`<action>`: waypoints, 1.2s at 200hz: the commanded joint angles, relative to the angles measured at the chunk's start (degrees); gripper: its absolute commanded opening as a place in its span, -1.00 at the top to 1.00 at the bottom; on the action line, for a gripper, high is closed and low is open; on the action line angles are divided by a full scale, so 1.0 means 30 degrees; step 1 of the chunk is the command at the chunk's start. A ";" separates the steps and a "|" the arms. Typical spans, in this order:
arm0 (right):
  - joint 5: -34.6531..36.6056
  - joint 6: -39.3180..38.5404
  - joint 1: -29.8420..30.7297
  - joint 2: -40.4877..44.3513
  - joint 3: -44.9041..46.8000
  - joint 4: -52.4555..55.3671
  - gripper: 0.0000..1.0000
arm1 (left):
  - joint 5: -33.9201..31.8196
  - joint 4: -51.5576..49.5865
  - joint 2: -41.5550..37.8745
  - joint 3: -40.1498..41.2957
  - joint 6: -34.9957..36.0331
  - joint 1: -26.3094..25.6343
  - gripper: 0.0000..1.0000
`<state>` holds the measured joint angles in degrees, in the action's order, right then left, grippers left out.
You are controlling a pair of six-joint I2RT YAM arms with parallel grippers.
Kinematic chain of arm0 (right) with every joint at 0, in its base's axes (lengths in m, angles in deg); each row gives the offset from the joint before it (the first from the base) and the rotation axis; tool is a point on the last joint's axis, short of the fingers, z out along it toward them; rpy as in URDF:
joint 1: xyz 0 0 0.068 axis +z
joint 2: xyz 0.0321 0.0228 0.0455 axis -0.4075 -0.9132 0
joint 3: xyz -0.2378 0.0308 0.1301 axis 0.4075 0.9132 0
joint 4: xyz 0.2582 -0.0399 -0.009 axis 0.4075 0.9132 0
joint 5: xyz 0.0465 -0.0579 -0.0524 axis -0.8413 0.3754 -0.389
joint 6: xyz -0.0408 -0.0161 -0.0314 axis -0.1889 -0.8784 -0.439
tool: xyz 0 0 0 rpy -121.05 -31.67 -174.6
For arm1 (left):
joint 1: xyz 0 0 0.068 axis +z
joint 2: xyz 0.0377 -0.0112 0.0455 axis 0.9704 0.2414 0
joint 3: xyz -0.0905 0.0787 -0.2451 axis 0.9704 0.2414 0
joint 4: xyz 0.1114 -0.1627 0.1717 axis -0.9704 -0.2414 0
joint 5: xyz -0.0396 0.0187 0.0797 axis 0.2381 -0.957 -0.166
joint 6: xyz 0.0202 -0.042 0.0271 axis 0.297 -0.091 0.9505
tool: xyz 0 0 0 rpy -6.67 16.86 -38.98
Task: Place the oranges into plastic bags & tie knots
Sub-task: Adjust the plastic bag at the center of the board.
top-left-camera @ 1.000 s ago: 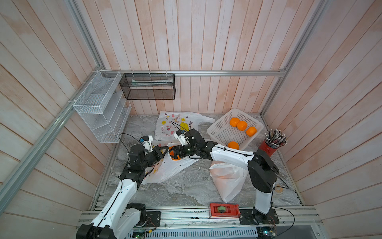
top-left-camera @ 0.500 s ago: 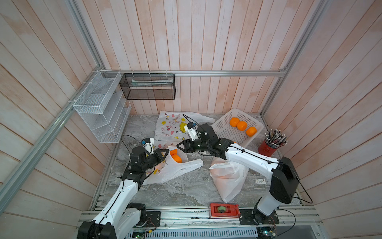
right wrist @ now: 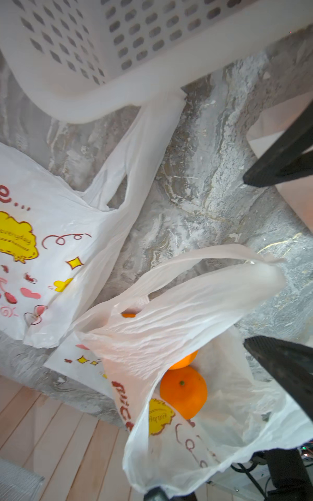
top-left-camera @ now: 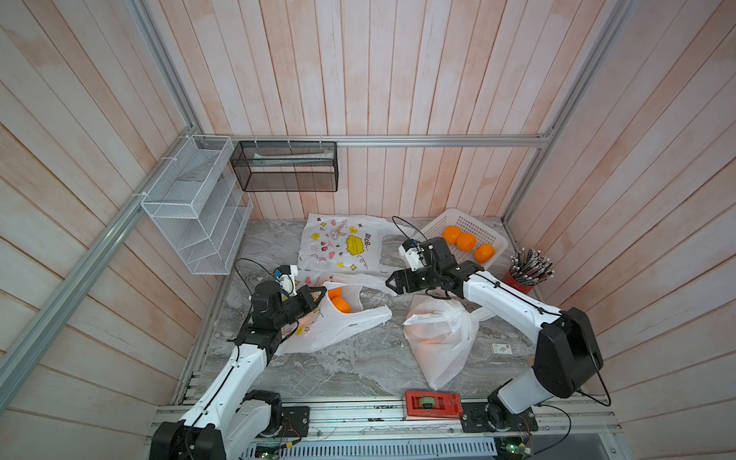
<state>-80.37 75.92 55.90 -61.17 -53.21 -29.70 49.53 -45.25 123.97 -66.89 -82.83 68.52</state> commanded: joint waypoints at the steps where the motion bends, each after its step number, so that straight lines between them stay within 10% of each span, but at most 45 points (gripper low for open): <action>1: -0.1951 -0.1411 0.0044 -0.0615 0.0284 -0.0262 -0.77 | 0.0152 0.0392 0.0169 -0.0018 0.0435 0.0097 1.00; 46: -0.2220 -0.1846 0.0028 -0.2239 -0.0544 -0.0798 -0.37 | 0.0020 0.0352 0.0342 -0.0293 0.0741 0.0100 0.99; 98: -0.2565 -0.0768 -0.0204 -0.1836 -0.0205 -0.2361 1.00 | -0.0229 -0.1119 0.0088 -0.2165 0.3284 0.0086 0.43; 140: -0.3952 0.1217 -0.1160 -0.1165 0.0469 -0.3032 1.00 | -0.0440 -0.3036 -0.0261 -0.5024 0.8023 -0.1371 0.09; 240: -0.4140 0.2978 -0.1888 -0.0303 0.1368 -0.3672 1.00 | -1.2395 -0.6463 0.0532 -0.5352 1.6287 -1.7460 -0.22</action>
<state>-91.97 83.96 50.46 -63.68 -49.87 -40.04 25.44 -60.92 123.97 -84.44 -39.86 23.69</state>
